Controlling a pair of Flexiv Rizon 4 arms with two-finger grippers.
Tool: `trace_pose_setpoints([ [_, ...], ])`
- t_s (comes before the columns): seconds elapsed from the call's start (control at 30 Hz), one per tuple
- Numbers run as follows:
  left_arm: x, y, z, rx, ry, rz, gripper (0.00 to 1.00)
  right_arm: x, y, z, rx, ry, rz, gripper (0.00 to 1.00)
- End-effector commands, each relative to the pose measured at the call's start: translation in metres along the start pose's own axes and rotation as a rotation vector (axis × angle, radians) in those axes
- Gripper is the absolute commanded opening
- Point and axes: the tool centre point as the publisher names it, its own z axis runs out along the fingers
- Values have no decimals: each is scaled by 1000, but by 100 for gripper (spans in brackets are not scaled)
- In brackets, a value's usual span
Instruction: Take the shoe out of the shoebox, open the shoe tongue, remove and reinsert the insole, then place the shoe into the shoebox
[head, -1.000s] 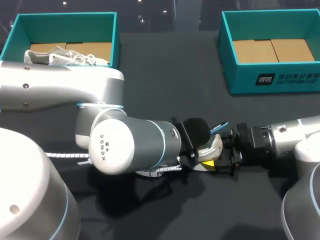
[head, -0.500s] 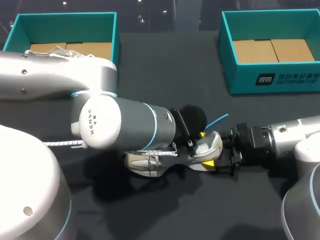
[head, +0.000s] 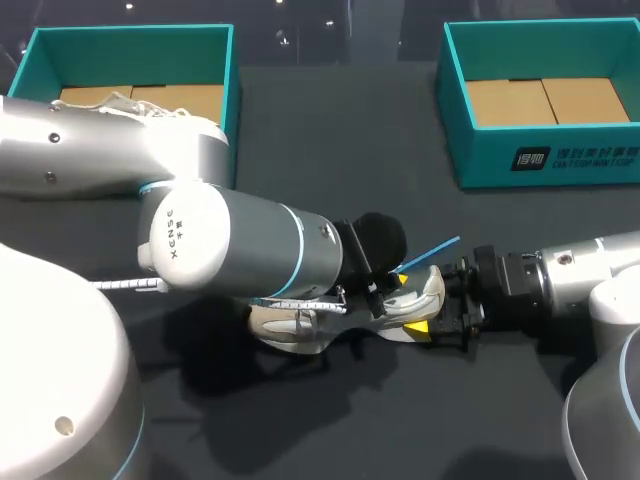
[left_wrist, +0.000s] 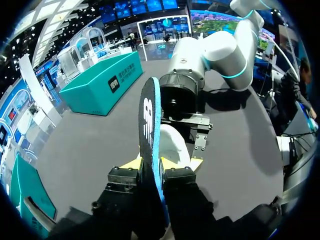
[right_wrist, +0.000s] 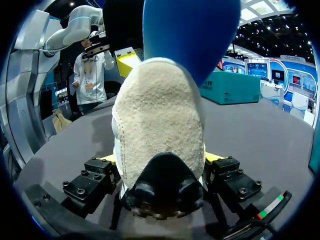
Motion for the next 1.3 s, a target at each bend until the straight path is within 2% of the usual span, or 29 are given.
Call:
trace_pose_setpoints([
  [0.03, 7, 2, 0, 4, -23, 1, 21, -2, -1, 4, 5, -1, 1, 0],
  [0.23, 9, 7, 2, 6, -31, 18, 21, -2, -1, 4, 5, -1, 1, 0],
  [0.67, 0, 13, 21, -3, -32, 34, 24, -2, -1, 4, 5, -1, 1, 0],
  [0.77, -2, 12, 24, -3, -35, 38, 20, -2, -1, 4, 5, -1, 1, 0],
  [0.83, -3, 11, 24, -4, -38, 35, 1, -2, -1, 4, 5, -1, 1, 0],
  [1.3, -3, -9, 6, 4, -3, -9, 0, -2, -1, 4, 5, -1, 1, 0],
])
